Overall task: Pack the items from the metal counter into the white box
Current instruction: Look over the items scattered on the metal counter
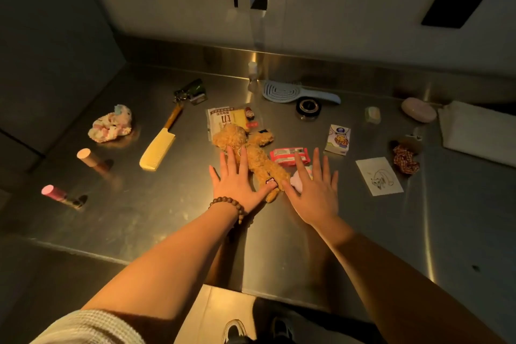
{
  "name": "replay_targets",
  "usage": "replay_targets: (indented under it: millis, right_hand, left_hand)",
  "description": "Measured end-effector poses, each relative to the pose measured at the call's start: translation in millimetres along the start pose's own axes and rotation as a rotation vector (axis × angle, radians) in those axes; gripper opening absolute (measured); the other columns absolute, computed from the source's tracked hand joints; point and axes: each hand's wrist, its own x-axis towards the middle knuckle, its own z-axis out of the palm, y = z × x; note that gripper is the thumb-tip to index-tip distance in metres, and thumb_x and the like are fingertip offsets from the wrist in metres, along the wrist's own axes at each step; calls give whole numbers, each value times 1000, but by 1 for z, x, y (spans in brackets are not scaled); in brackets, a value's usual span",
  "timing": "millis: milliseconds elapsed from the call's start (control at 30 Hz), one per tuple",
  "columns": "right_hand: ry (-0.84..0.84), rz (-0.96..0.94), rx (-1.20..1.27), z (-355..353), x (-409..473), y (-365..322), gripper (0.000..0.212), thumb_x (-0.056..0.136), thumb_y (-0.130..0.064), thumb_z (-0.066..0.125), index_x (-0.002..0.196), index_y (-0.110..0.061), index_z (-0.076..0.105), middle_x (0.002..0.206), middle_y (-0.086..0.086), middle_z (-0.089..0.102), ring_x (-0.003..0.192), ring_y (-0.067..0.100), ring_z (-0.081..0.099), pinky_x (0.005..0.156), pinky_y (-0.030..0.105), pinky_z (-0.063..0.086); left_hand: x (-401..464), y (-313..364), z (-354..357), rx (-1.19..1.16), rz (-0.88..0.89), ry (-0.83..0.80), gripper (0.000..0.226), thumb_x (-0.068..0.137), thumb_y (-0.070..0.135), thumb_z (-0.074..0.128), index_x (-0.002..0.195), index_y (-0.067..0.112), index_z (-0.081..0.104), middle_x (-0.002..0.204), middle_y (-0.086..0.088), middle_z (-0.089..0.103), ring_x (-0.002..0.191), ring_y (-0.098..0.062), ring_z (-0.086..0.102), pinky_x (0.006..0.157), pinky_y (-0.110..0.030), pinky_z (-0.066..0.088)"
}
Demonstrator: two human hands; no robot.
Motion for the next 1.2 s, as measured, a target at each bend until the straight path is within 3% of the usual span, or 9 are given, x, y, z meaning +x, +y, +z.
replay_targets:
  millis: [267, 600, 833, 1033, 1200]
  right_hand:
    - [-24, -31, 7, 0, 70, -3, 74, 82, -78, 7, 148, -43, 2, 160, 3, -3, 146, 30, -6, 113, 58, 2]
    - [89, -28, 2, 7, 126, -6, 73, 85, -75, 10, 147, -36, 23, 158, 8, 15, 146, 29, 7, 116, 47, 5]
    - [64, -26, -19, 9, 145, -2, 76, 84, -76, 10, 147, -36, 19, 159, 8, 12, 146, 29, 5, 115, 46, 2]
    - [-116, -23, -49, -7, 146, -3, 77, 84, -76, 14, 149, -35, 9, 160, 7, 2, 146, 29, -4, 114, 51, -2]
    - [-15, -94, 57, -21, 117, -18, 63, 93, -60, 27, 149, -32, 18, 159, 7, 10, 146, 26, 2, 115, 52, 5]
  left_hand:
    - [77, 5, -8, 34, 19, -24, 115, 55, 99, 6, 142, 30, -25, 154, -5, -24, 141, -26, -20, 108, -57, -14]
    - [134, 10, -4, 27, 26, -11, 113, 56, 97, 4, 144, 30, -21, 153, -5, -26, 141, -25, -20, 108, -56, -13]
    - [145, 11, -3, 22, 41, 37, 116, 57, 97, 4, 147, 25, -16, 155, -8, -21, 142, -26, -17, 109, -50, -14]
    - [136, 15, -19, 8, 58, 57, 112, 67, 91, 6, 147, 14, -11, 156, -14, -8, 144, -27, -5, 112, -46, -6]
    - [103, 7, -36, 14, 61, 73, 103, 72, 85, 4, 149, 18, -7, 158, -10, 2, 144, -25, 3, 113, -46, -1]
